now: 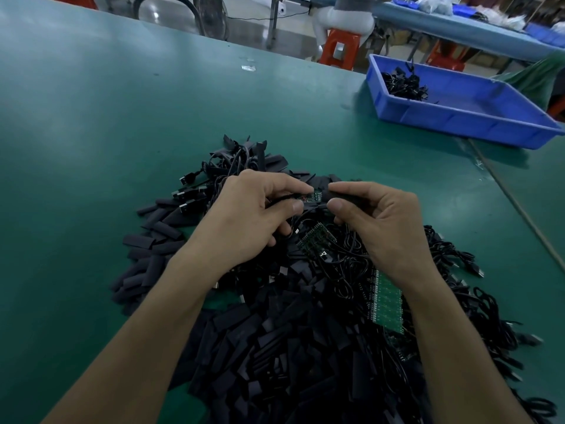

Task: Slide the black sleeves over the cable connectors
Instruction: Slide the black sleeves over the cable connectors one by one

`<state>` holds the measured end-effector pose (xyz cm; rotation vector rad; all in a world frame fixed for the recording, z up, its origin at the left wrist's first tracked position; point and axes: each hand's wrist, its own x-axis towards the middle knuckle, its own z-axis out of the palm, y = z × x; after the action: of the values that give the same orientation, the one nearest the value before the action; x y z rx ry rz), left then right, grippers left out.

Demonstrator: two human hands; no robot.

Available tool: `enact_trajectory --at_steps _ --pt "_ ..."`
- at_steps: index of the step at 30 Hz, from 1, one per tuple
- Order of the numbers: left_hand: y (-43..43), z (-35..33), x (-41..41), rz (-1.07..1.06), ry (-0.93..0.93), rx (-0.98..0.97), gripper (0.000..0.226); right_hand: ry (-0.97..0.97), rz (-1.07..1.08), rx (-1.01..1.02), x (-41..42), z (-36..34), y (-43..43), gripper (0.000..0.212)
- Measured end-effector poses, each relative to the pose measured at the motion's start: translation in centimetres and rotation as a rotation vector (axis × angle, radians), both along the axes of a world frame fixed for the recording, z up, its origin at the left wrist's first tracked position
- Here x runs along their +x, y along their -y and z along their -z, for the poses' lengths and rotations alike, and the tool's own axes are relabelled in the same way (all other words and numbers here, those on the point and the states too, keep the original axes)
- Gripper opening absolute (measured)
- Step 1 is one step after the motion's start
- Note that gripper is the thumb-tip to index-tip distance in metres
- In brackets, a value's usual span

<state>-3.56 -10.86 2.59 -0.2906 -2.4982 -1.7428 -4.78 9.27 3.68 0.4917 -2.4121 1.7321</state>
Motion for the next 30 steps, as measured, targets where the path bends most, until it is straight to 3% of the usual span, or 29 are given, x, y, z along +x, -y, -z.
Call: enact_trajectory --at_steps 7,22,30 --pt "0.0 -0.2 0.0 0.053 0.01 -0.014 0.023 0.093 -0.179 0.018 -0.6 -0.6 -1.3 0.02" --pt "-0.2 -0.8 0.4 -0.038 0.078 0.036 0.014 -0.056 -0.091 -0.019 -0.2 0.1 0.0 0.016" --pt "0.0 -1.5 0.5 0.045 0.201 0.093 0.02 -0.064 -0.107 -0.065 0.2 0.2 0.0 0.017"
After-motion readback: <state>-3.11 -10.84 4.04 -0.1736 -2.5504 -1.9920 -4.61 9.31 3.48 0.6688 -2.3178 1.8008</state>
